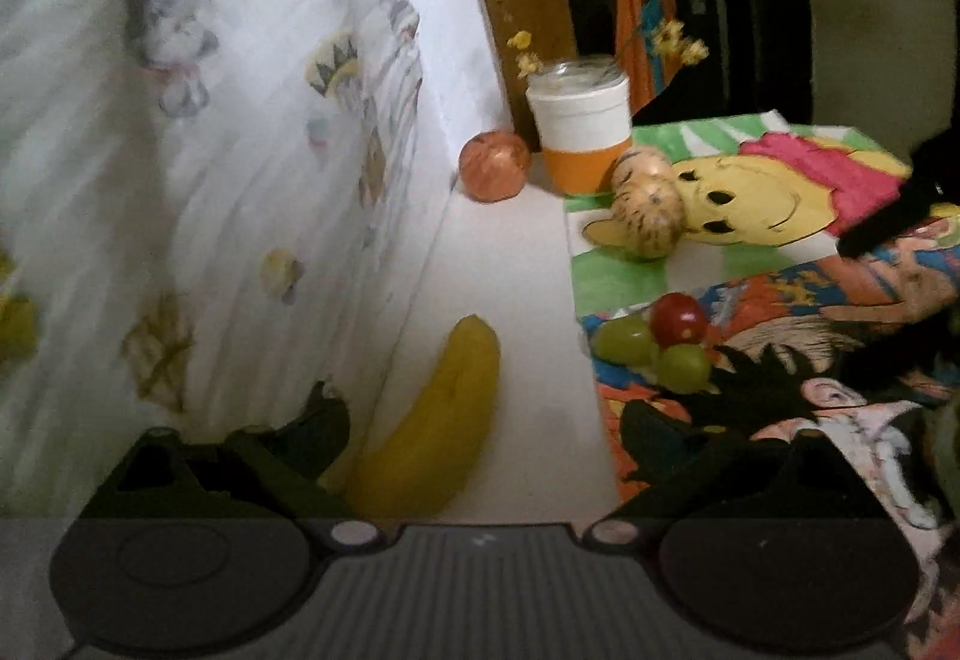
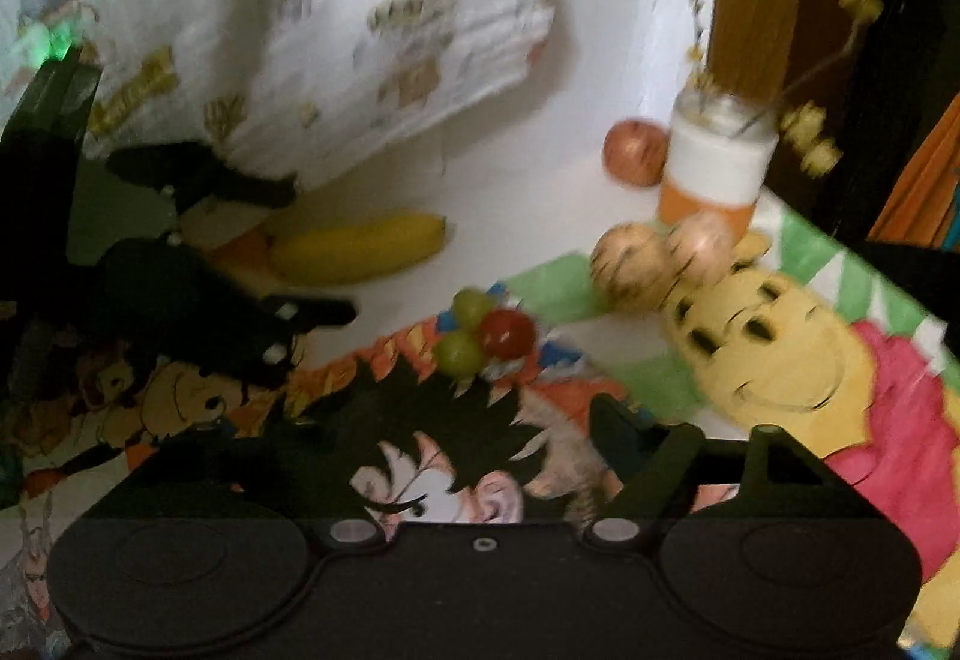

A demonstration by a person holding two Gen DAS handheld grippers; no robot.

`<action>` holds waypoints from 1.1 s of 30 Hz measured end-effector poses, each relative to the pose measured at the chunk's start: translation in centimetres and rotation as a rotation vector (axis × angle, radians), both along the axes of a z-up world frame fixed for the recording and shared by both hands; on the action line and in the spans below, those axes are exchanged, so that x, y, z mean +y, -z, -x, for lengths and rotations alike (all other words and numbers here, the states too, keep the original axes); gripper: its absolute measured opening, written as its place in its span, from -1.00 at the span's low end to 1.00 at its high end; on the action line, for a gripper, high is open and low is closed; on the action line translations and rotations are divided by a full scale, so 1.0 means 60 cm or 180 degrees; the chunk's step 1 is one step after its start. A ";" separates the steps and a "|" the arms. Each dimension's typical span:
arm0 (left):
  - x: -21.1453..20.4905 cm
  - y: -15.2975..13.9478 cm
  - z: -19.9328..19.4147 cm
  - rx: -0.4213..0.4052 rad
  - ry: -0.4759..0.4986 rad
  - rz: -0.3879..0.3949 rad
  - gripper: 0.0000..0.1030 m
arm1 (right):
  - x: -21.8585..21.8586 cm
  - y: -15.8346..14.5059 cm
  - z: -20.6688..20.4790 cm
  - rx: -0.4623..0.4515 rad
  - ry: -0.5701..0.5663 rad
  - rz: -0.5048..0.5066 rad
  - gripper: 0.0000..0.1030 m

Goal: Organize fruits

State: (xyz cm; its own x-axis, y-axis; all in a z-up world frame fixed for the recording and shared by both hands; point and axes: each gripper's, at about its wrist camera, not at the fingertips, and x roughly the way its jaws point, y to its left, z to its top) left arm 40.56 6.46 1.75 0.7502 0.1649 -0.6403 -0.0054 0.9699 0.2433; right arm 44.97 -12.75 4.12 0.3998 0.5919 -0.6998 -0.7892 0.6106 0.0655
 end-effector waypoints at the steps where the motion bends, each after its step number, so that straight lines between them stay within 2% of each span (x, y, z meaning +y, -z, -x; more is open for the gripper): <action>1: 0.001 0.003 -0.007 0.0019 0.0001 -0.0004 0.83 | 0.008 0.008 0.000 0.0026 0.0004 0.0024 0.41; 3: 0.003 0.009 -0.018 0.0067 -0.0004 0.0006 0.78 | 0.022 0.019 0.000 0.0032 0.0014 0.0063 0.26; 9: 0.011 0.019 -0.046 0.0219 -0.0066 0.0055 0.55 | 0.054 0.033 -0.009 -0.0009 -0.0045 0.0138 -0.01; 18: 0.027 0.025 -0.064 0.0335 -0.0095 0.0121 0.30 | 0.055 0.043 -0.024 -0.0145 -0.0035 0.0229 -0.13; 23: 0.031 0.031 -0.072 0.0371 -0.0141 0.0127 0.22 | 0.054 0.049 -0.044 -0.0281 0.0036 0.0316 -0.23; 29: 0.033 0.036 -0.079 0.0394 -0.0144 0.0104 0.17 | 0.042 0.051 -0.070 -0.0032 0.0083 -0.0017 -0.25; 33: 0.035 0.038 -0.083 0.0403 -0.0177 0.0121 0.12 | 0.047 0.053 -0.077 0.0059 0.0085 -0.0112 -0.25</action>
State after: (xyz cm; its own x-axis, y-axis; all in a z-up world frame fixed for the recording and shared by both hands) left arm 45.55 8.57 -0.51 0.6534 0.1776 -0.7358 -0.0310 0.9775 0.2084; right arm 49.57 -9.94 0.96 0.4031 0.6055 -0.6862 -0.7711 0.6286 0.1017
